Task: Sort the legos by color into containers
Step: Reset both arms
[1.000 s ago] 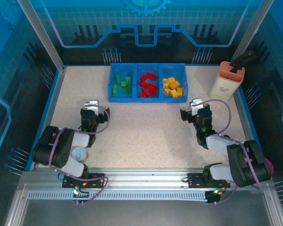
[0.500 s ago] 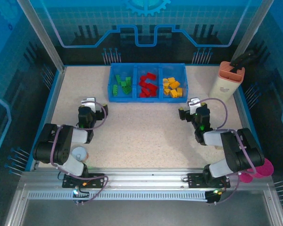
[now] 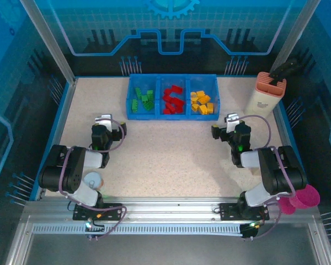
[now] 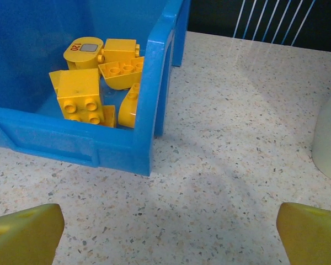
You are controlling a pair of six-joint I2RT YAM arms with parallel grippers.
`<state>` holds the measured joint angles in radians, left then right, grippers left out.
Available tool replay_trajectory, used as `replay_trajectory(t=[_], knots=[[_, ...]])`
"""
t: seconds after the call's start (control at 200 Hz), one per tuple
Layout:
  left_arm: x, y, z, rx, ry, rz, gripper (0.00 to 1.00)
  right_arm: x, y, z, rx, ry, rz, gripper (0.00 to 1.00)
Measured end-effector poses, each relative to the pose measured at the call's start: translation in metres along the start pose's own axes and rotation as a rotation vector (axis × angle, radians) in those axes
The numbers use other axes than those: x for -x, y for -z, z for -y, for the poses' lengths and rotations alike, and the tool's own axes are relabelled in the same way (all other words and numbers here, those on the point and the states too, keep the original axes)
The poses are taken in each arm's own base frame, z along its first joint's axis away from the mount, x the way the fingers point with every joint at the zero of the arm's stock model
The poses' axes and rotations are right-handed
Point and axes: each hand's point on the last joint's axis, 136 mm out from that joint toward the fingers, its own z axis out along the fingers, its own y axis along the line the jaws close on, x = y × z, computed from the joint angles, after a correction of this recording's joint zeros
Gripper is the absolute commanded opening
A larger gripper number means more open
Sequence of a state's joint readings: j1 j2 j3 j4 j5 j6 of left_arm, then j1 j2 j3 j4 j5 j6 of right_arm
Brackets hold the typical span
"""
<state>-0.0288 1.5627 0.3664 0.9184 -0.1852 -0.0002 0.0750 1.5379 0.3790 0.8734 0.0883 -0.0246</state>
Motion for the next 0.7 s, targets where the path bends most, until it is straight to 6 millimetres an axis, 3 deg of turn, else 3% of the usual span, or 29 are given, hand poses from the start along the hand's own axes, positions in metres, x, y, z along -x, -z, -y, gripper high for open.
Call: replay_trajectory(t=[0.701], knots=[[0.0, 0.0, 0.0, 0.0, 0.0, 0.0, 0.99, 0.0008, -0.0001, -0.0029, 0.017, -0.003, 0.003, 1.0]])
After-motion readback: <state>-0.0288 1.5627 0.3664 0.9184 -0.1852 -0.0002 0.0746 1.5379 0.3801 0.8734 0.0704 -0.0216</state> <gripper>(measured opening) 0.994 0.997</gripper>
